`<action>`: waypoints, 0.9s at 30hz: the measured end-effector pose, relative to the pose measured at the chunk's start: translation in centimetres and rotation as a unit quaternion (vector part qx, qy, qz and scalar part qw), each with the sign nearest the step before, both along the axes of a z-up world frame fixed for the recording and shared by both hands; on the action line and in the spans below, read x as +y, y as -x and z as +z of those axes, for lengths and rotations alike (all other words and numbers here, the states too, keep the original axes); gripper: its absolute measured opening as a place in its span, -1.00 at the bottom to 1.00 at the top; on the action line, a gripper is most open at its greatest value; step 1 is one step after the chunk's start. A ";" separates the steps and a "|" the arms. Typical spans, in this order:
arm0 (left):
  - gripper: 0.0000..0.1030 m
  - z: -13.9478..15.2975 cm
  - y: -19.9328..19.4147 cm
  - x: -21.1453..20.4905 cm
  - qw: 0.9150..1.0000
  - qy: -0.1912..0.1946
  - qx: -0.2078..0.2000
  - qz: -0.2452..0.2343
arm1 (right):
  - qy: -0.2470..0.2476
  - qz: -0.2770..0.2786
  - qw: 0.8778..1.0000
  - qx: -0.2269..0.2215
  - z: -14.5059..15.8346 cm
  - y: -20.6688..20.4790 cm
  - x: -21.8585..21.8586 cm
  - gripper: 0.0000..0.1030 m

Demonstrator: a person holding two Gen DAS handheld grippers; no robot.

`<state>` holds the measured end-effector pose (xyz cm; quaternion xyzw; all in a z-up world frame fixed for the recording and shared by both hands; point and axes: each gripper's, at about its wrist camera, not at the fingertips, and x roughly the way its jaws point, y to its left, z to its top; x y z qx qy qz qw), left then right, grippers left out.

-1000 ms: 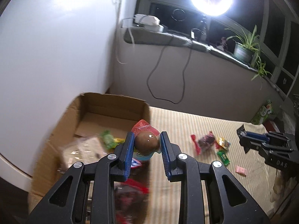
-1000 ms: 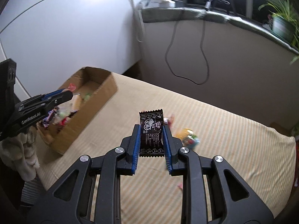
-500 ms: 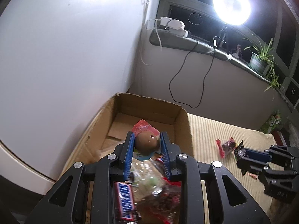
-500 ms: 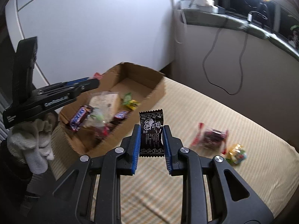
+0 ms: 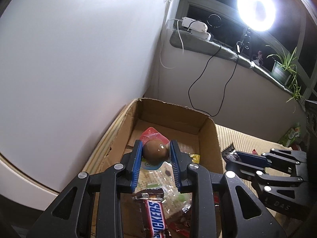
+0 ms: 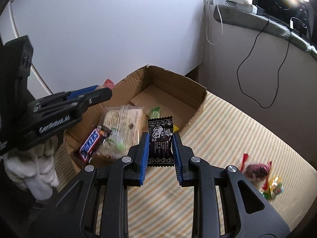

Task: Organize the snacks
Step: 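Carry the chocolate egg with the left tool while the right tool carries the black candy into the box, then open both tools over the box and return to the snacks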

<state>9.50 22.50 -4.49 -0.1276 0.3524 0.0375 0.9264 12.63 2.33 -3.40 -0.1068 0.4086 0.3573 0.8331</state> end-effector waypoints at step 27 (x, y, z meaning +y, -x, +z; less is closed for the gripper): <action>-0.27 0.0 -0.8 -0.7 1.000 -0.007 0.007 0.001 | 0.001 0.008 1.000 -0.004 -0.4 -1.1 1.1 0.00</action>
